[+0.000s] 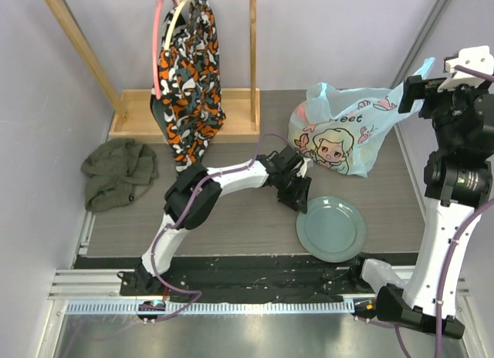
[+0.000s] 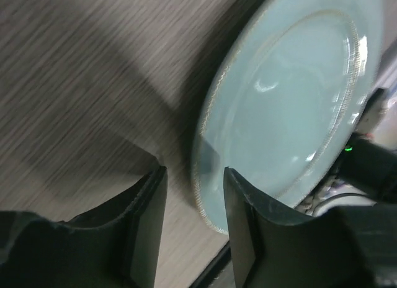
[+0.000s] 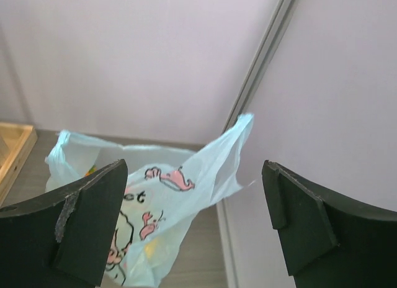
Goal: Take the fake fruits out of the plastic bag
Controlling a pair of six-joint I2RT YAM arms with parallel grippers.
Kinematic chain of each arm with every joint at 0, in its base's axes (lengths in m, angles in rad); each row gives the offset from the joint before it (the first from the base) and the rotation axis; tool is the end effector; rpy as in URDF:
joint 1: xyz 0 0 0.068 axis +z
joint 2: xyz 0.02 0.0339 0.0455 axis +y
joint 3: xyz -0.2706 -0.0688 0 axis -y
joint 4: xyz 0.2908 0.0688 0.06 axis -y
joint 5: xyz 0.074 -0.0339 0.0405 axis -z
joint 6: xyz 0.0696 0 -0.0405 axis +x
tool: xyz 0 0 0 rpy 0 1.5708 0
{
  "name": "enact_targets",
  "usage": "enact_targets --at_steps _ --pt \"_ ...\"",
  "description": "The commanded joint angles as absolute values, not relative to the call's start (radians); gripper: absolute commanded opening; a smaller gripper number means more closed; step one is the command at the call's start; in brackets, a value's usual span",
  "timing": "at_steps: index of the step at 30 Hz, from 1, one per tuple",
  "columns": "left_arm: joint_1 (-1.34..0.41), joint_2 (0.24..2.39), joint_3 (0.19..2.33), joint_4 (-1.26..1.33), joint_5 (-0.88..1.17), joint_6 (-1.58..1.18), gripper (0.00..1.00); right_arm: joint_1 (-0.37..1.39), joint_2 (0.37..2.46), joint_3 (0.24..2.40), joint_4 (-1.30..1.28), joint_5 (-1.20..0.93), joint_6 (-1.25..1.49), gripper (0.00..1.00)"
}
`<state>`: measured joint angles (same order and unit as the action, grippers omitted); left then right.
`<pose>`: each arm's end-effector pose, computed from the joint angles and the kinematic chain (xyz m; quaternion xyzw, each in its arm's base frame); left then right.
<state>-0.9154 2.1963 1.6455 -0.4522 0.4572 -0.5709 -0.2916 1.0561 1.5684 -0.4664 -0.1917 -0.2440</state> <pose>0.2993 -0.4397 0.1168 0.2228 0.9103 -0.3448 0.0537 0.2462 -0.0600 0.5504 -0.0528 0.6890 -0.1267 0.7117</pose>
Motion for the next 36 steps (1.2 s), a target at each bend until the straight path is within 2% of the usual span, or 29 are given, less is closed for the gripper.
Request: enact_targets --at_steps 1,4,5,7,8,16,25,26,27,30,32,36 --pt "-0.914 2.252 1.726 -0.397 0.53 -0.623 0.45 -0.291 1.104 1.548 -0.429 -0.232 -0.307 0.98" --pt "-0.916 2.301 1.743 -0.344 0.648 -0.644 0.36 -0.291 1.103 1.533 -0.451 -0.245 -0.305 0.98" --pt "-0.914 2.31 1.749 -0.325 0.67 -0.646 0.25 -0.291 1.106 1.532 -0.462 -0.248 -0.304 0.98" --pt "-0.91 2.316 1.744 -0.328 0.678 -0.646 0.12 -0.291 1.112 1.529 -0.465 -0.255 -0.299 0.97" --pt "-0.899 2.31 1.737 -0.325 0.677 -0.646 0.0 -0.291 1.117 1.532 -0.466 -0.265 -0.29 0.97" --pt "-0.792 2.134 1.547 -0.44 0.575 -0.578 0.0 -0.291 1.134 1.537 -0.466 -0.363 -0.245 0.94" --pt "-0.548 1.916 1.272 -0.499 0.56 -0.509 0.01 -0.256 1.101 1.431 -0.419 -0.385 -0.196 0.94" --pt "-0.543 1.919 1.269 -0.518 0.561 -0.496 0.05 -0.25 1.101 1.422 -0.416 -0.385 -0.19 0.94" --pt "-0.54 1.927 1.273 -0.537 0.56 -0.48 0.2 -0.245 1.101 1.417 -0.408 -0.385 -0.18 0.94" --pt "-0.541 1.907 1.25 -0.519 0.546 -0.477 0.45 -0.213 1.114 1.413 -0.402 -0.368 -0.178 0.93" --pt "-0.54 1.872 1.243 -0.546 0.534 -0.462 0.52 -0.193 1.118 1.416 -0.403 -0.354 -0.173 0.93" --pt "-0.529 1.809 1.247 -0.639 0.546 -0.422 0.73 -0.189 1.134 1.419 -0.403 -0.331 -0.137 0.94"
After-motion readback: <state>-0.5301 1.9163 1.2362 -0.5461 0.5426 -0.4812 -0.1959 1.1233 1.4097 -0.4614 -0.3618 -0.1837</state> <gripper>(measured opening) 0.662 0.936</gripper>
